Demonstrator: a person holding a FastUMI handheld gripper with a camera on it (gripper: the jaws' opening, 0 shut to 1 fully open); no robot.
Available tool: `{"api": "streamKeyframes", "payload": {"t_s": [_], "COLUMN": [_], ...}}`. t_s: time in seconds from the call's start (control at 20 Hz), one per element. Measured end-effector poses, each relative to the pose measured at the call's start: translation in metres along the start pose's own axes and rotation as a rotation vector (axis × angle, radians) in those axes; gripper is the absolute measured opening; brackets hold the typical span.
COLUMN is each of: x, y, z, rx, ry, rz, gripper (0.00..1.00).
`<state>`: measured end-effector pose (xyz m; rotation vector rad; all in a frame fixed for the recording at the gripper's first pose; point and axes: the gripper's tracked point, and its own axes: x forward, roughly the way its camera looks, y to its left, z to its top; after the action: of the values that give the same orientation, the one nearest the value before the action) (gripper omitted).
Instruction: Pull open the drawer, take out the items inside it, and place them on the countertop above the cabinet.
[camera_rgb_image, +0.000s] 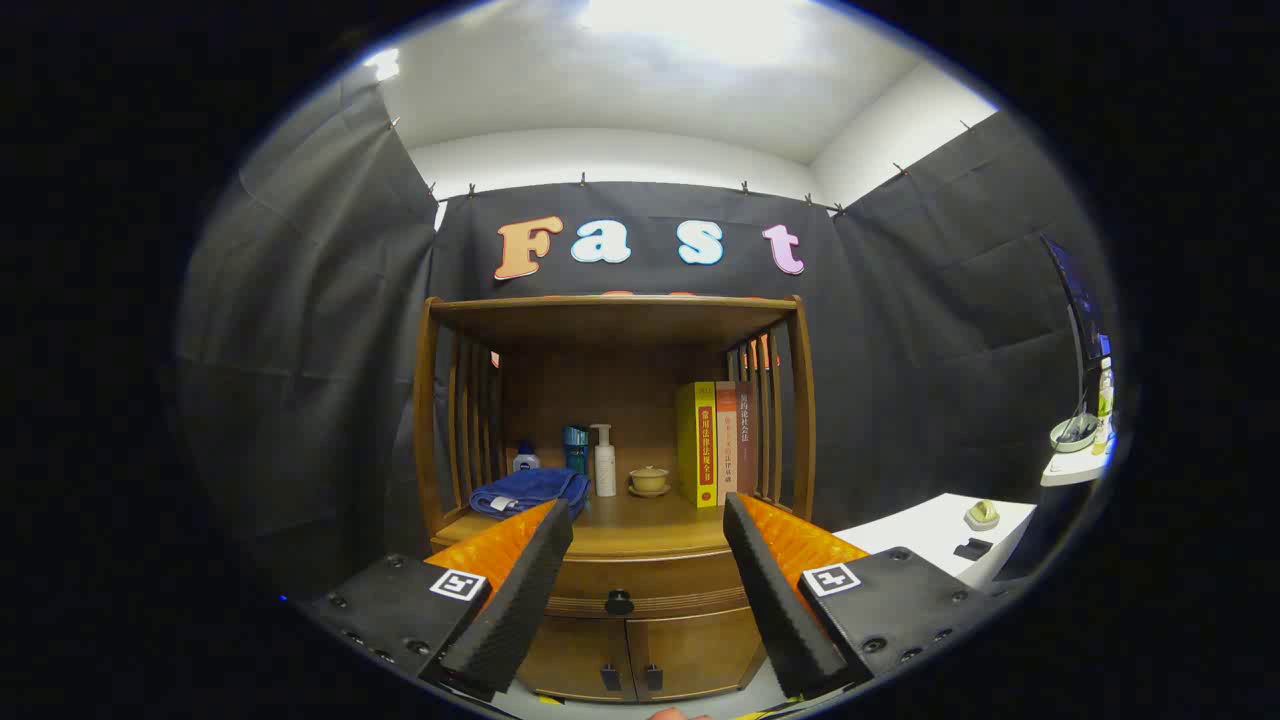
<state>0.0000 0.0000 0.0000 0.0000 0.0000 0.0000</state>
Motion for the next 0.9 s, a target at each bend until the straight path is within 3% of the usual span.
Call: {"api": "streamKeyframes", "payload": {"t_s": [0.9], "x": [0.002], "y": [0.021], "z": [-0.01], "rx": [-0.025], "ry": [0.04], "rz": [0.034], "gripper": [0.99]}}
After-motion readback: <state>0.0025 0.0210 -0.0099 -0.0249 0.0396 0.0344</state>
